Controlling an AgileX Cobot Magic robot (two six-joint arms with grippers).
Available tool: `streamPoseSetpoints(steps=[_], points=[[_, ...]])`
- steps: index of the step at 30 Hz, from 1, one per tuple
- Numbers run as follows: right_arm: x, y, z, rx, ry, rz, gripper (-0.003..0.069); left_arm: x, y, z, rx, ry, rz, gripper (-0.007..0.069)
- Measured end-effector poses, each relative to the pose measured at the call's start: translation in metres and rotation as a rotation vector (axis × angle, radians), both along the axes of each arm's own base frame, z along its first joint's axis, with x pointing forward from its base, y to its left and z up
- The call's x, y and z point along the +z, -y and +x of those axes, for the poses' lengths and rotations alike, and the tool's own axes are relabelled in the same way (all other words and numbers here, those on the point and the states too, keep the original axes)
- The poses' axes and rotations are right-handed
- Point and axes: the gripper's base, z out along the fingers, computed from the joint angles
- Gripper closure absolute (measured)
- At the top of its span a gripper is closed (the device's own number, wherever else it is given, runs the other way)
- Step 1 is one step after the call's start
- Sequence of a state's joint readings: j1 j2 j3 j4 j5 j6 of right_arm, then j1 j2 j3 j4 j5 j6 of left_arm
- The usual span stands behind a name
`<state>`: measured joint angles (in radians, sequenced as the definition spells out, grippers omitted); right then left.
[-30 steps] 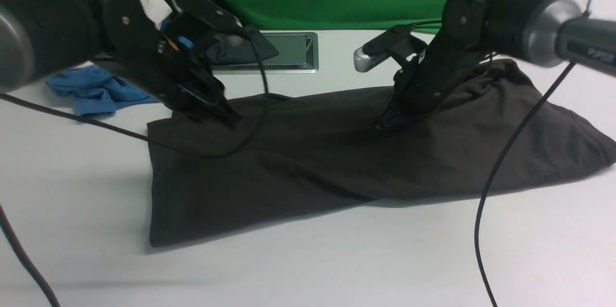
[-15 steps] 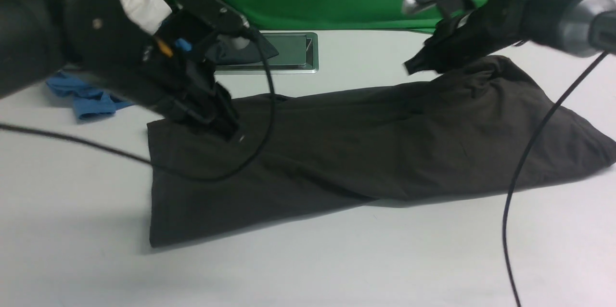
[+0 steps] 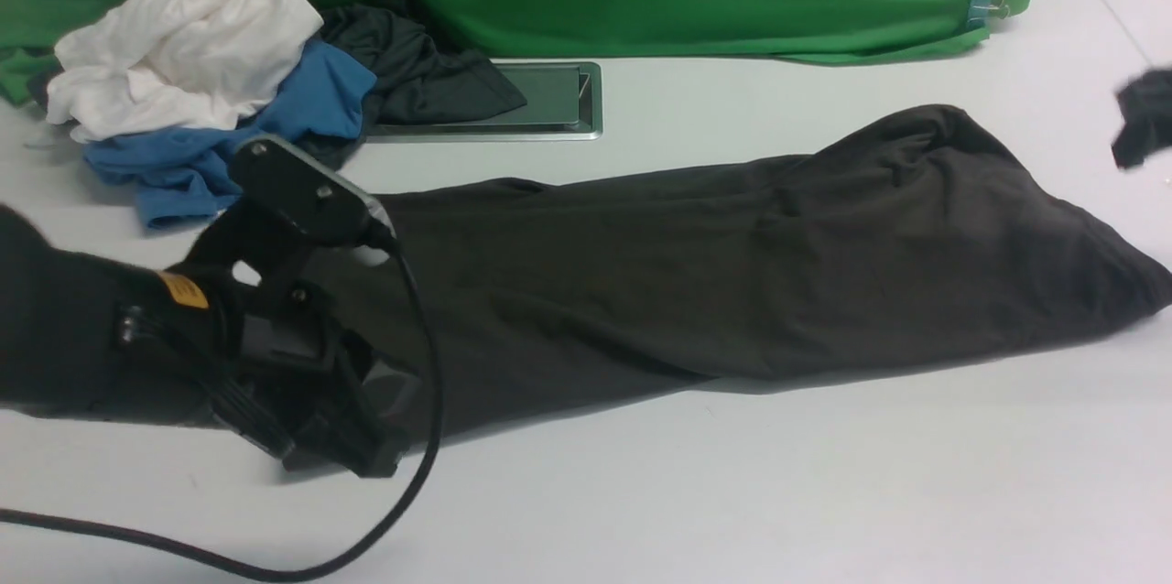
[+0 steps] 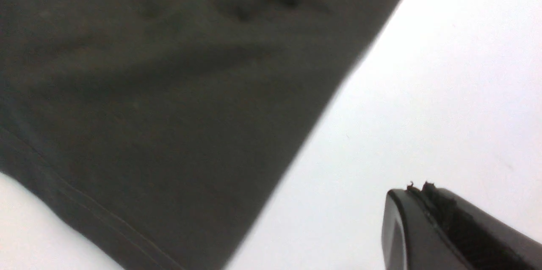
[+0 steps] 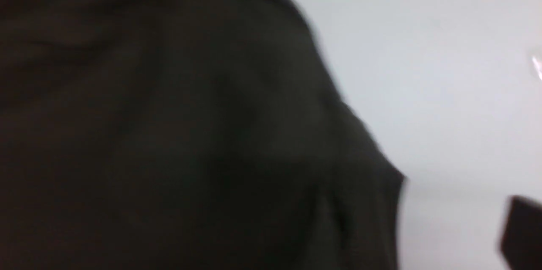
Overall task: Fold a long-sleeved shirt on a white desktop.
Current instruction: 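Fold the black garment in half by bringing its near edge over to the far edge, then pull the folded dark garment lengthwise by its ends to straighten it flat on the table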
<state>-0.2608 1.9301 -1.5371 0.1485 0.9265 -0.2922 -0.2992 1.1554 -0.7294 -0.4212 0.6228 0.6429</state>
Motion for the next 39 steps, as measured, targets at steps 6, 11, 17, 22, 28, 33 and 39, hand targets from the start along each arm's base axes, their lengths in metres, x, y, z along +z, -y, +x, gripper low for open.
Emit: streamPoseSetpoints(steps=[6, 11, 17, 22, 28, 33, 39], points=[[-0.043, -0.01, 0.014, 0.011, -0.005, 0.015, -0.0029, 0.007, 0.0, 0.001, 0.022, 0.057, -0.027, 0.0606], [-0.072, -0.029, 0.024, 0.07, -0.04, 0.011, -0.0034, 0.007, 0.0, 0.001, 0.023, 0.06, -0.029, 0.0606], [-0.084, -0.031, 0.027, 0.082, -0.061, -0.034, -0.0033, 0.007, 0.0, 0.001, 0.022, 0.061, -0.029, 0.0606], [-0.085, -0.037, 0.029, 0.095, -0.066, -0.048, -0.0003, 0.007, 0.0, 0.001, 0.022, 0.061, -0.029, 0.0606], [-0.074, -0.041, 0.025, 0.092, -0.076, -0.045, 0.0016, 0.007, 0.0, 0.001, 0.022, 0.061, -0.028, 0.0606], [-0.035, -0.028, 0.017, 0.021, -0.001, -0.06, 0.0016, 0.007, 0.0, 0.001, 0.022, 0.061, -0.029, 0.0606], [-0.057, -0.003, 0.016, -0.077, -0.046, -0.016, 0.0015, 0.007, 0.0, 0.001, 0.022, 0.061, -0.029, 0.0606]])
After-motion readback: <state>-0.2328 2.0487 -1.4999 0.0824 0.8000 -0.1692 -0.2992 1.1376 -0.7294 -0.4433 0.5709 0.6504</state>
